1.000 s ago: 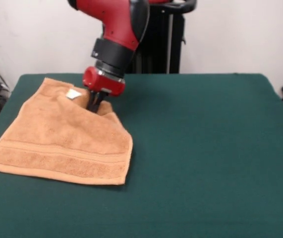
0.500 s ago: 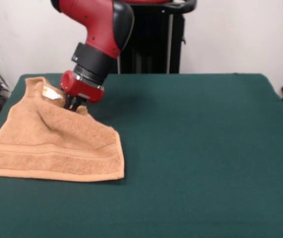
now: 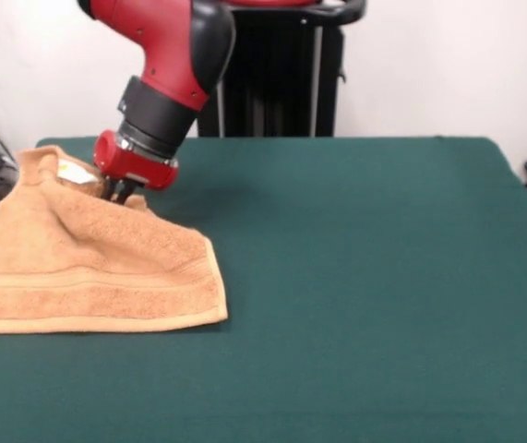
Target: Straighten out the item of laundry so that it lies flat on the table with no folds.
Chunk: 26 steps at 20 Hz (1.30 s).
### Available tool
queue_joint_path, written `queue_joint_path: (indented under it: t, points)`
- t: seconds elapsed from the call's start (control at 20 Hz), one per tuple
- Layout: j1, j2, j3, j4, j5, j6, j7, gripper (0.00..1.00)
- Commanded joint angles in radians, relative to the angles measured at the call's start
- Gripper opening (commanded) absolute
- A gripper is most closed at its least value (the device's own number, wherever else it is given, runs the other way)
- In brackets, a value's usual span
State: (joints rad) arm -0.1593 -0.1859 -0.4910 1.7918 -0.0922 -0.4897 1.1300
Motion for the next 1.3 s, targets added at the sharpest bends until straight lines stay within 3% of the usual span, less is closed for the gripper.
queue_joint_path:
  t: [0.05, 0.9, 1.3]
  points:
    - [-0.018, 0.014, 0.144, -0.062, -0.031, 0.202, 0.147, 0.0]
    - [0.029, -0.066, 0.102, -0.007, -0.076, 0.163, 0.173, 0.0]
    - [0.055, -0.174, 0.098, 0.047, -0.096, 0.261, 0.165, 0.0]
